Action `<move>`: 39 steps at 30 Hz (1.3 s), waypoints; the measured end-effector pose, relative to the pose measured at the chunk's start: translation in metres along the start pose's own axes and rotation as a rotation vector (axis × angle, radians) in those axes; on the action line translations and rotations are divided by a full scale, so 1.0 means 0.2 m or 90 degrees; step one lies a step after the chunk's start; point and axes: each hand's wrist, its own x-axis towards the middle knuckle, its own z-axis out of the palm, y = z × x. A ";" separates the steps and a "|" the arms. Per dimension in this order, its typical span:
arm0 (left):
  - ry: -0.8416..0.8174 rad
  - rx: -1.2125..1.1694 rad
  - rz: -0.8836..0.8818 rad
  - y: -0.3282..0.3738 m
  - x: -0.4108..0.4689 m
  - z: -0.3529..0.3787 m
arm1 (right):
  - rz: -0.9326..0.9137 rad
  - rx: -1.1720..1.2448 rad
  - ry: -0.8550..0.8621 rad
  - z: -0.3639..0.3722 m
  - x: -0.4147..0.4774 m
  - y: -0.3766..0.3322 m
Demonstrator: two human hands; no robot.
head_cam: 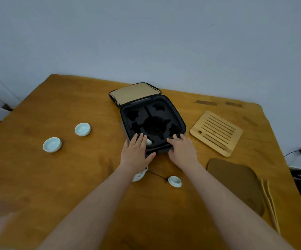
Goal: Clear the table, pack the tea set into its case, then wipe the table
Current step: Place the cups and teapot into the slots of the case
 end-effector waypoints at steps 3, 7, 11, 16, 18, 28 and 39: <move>-0.013 0.022 0.011 -0.01 0.02 -0.02 | 0.014 0.011 0.000 -0.01 0.00 -0.01; -0.025 -0.010 0.032 -0.02 0.03 -0.02 | 0.055 0.031 -0.007 -0.02 0.00 -0.05; 0.007 -0.130 0.116 -0.14 0.03 -0.04 | 0.090 0.042 -0.027 -0.04 0.04 -0.08; 0.168 -0.335 -0.038 -0.52 0.09 -0.08 | 0.125 0.063 -0.039 -0.05 0.08 -0.11; 0.106 -0.298 -0.130 -0.73 0.13 -0.08 | 0.131 0.059 -0.038 -0.04 0.09 -0.11; -0.077 -0.116 -0.222 -1.19 0.35 -0.07 | 0.196 0.119 -0.006 -0.05 0.12 -0.12; 0.047 -0.124 -0.246 -1.13 0.37 -0.07 | 0.200 0.138 -0.014 -0.05 0.11 -0.12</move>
